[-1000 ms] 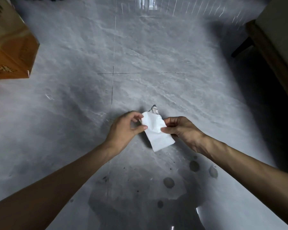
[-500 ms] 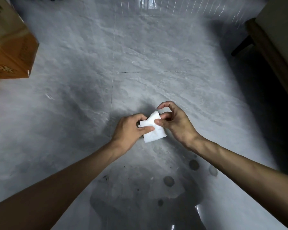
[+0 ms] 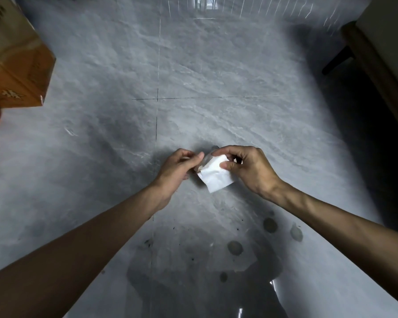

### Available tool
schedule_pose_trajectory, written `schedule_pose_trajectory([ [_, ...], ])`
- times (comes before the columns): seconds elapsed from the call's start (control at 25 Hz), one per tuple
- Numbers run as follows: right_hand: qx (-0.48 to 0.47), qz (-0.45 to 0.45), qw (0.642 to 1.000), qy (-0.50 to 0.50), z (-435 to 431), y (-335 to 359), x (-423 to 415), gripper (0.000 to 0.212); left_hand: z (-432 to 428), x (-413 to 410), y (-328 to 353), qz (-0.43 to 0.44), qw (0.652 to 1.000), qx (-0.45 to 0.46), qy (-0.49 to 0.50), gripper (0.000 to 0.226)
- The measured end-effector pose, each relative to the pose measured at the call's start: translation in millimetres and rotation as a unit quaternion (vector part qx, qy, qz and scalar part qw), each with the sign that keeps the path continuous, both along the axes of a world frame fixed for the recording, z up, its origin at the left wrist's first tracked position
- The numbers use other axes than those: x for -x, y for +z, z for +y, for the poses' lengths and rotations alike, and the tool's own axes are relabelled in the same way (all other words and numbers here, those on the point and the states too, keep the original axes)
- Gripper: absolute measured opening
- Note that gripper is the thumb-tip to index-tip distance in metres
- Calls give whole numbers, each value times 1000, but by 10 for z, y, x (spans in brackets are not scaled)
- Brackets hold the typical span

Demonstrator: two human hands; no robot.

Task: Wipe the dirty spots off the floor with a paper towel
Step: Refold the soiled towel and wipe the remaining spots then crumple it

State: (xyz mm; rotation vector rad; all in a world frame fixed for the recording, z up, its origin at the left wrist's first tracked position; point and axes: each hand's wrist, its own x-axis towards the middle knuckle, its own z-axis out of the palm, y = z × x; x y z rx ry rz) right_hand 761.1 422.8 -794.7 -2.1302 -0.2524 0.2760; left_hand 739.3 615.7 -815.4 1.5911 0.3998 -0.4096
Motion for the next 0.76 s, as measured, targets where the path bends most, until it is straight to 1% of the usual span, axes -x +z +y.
schedule_pose_trajectory([
  [0.08,-26,5,1000,1,-11,6,7,31,25,4,14,99,992,74,6,24],
  [0.12,-40,8,999,-3,-10,2,17,30,29,10,19,130,986,108,2,20],
  [0.2,-60,16,998,-15,-11,-23,37,28,18,2,21,149,977,148,27,16],
  [0.28,-64,19,997,-30,-19,-63,55,27,6,-13,6,123,979,142,83,25],
  [0.36,-40,10,998,-47,-37,-101,85,27,-22,-20,10,50,989,75,121,31],
  [0.44,9,2,999,-46,-52,-127,122,30,-80,-10,29,-30,993,15,115,35],
  [0.52,31,8,999,-37,-84,-121,131,33,-144,-1,63,-75,993,-19,93,37],
  [0.6,13,27,999,-44,-155,-69,98,35,-188,-24,87,-77,994,-20,80,37],
  [0.68,0,36,997,-62,-277,0,50,36,-229,-60,93,-63,995,-1,75,32],
  [0.76,35,5,998,-56,-419,113,28,36,-282,-94,68,-46,996,23,73,28],
])
